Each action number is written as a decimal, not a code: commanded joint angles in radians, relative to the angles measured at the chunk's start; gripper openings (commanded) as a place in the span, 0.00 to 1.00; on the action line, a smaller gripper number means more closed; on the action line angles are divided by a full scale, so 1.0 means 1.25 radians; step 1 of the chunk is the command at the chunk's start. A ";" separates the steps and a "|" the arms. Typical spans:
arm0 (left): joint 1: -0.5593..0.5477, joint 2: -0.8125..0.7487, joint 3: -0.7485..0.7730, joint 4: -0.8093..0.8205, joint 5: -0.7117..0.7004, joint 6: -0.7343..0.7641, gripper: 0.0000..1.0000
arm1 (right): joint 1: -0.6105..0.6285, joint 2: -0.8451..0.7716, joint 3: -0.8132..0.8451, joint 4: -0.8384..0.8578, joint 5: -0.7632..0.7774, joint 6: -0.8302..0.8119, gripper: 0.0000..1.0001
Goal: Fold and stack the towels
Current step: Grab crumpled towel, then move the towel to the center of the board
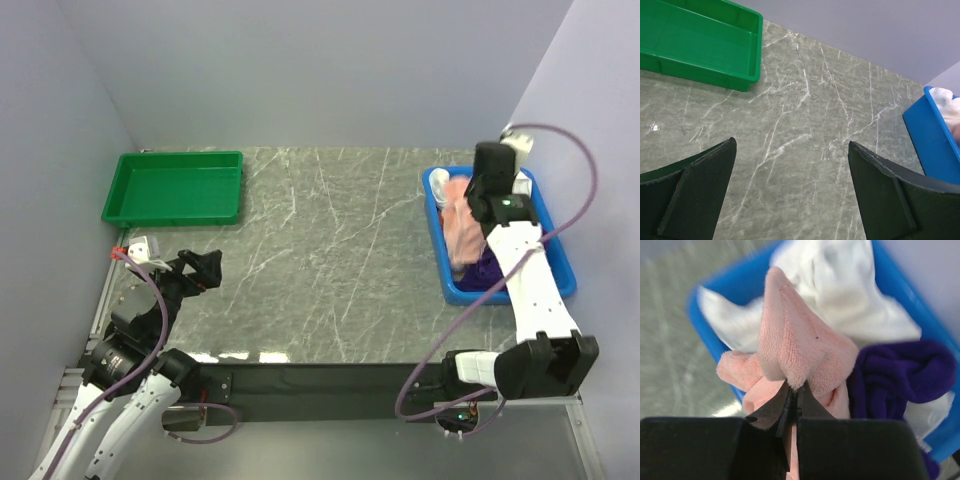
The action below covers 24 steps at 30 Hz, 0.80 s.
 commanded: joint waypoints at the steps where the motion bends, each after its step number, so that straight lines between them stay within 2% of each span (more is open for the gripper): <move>1: -0.004 0.012 0.009 0.016 -0.014 0.008 0.99 | 0.002 -0.067 0.181 0.093 -0.035 -0.084 0.00; 8: -0.004 0.030 0.011 0.017 -0.010 0.008 0.99 | 0.055 0.041 0.488 0.179 -0.257 -0.142 0.00; 11: -0.004 0.037 0.011 0.017 -0.009 0.008 0.99 | 0.135 0.113 0.636 0.181 -0.312 -0.182 0.00; 14: -0.003 0.044 0.011 0.011 -0.010 0.006 0.99 | 0.225 0.152 0.643 0.160 -0.335 -0.185 0.00; 16: -0.002 0.048 0.014 0.008 -0.003 0.004 0.99 | 0.281 0.142 0.595 0.152 -0.342 -0.149 0.00; 17: -0.003 0.048 0.014 0.008 0.001 0.004 0.99 | 0.301 0.131 0.521 0.152 -0.346 -0.140 0.00; 18: -0.002 0.051 0.012 0.008 0.003 0.006 0.99 | 0.319 0.118 0.477 0.155 -0.348 -0.114 0.04; 19: -0.002 0.052 0.012 0.008 0.007 0.004 1.00 | 0.358 0.093 0.430 0.161 -0.360 -0.104 0.12; 20: -0.002 0.053 0.010 0.011 0.013 0.004 0.99 | 0.377 0.080 0.342 0.164 -0.376 -0.098 0.43; 21: -0.002 0.056 0.011 0.011 0.016 0.006 0.99 | 0.400 0.069 0.304 0.161 -0.392 -0.088 0.56; 23: -0.001 0.064 0.011 0.013 0.023 0.006 0.99 | 0.453 0.048 0.210 0.150 -0.364 -0.073 0.74; 24: -0.001 0.067 0.011 0.014 0.025 0.007 0.99 | 0.464 0.037 0.180 0.145 -0.361 -0.064 0.78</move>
